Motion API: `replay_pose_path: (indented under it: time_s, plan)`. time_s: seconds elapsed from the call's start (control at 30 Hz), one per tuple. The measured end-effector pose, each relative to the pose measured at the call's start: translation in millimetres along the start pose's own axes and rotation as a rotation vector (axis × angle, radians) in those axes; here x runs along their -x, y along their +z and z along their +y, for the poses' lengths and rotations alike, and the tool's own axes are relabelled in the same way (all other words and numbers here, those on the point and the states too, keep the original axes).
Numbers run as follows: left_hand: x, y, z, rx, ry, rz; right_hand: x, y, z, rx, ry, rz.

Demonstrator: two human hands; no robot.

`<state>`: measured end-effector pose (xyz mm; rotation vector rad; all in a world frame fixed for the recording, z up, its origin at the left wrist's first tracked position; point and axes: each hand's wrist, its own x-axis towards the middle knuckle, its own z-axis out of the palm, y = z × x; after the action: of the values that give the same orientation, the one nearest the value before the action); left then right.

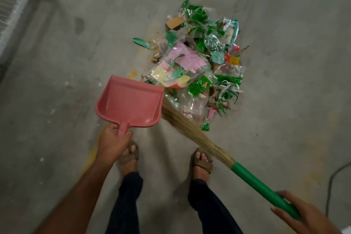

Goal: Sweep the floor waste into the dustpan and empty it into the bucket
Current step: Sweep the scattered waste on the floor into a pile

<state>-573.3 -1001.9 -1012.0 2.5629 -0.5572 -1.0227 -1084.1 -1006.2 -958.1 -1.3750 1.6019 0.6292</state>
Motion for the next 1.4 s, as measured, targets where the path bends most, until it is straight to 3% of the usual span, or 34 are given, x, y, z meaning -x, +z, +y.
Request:
replay_pose_path:
  time_s: [0.33,0.53,0.63,0.83,1.07,1.4]
  plan:
    - [-60,-72,-15,-0.120,0.078,-0.055,43,68,-85,-0.135,0.116,-0.162]
    - [-113,-136,-43,-0.321,0.204,-0.114,74,133,-139,-0.173,0.178,0.004]
    - [-143,-157,-57,-0.433,0.213,-0.124,85,153,-183,-0.181,0.150,0.169]
    - [-182,-159,-64,-0.563,0.241,-0.119,79,183,-232,-0.280,0.056,0.203]
    - [-191,-143,-84,-0.624,0.198,-0.061,72,219,-228,-0.258,0.100,0.225]
    - [-185,-117,-93,-0.609,0.174,-0.139,51,221,-221,-0.248,0.200,0.345]
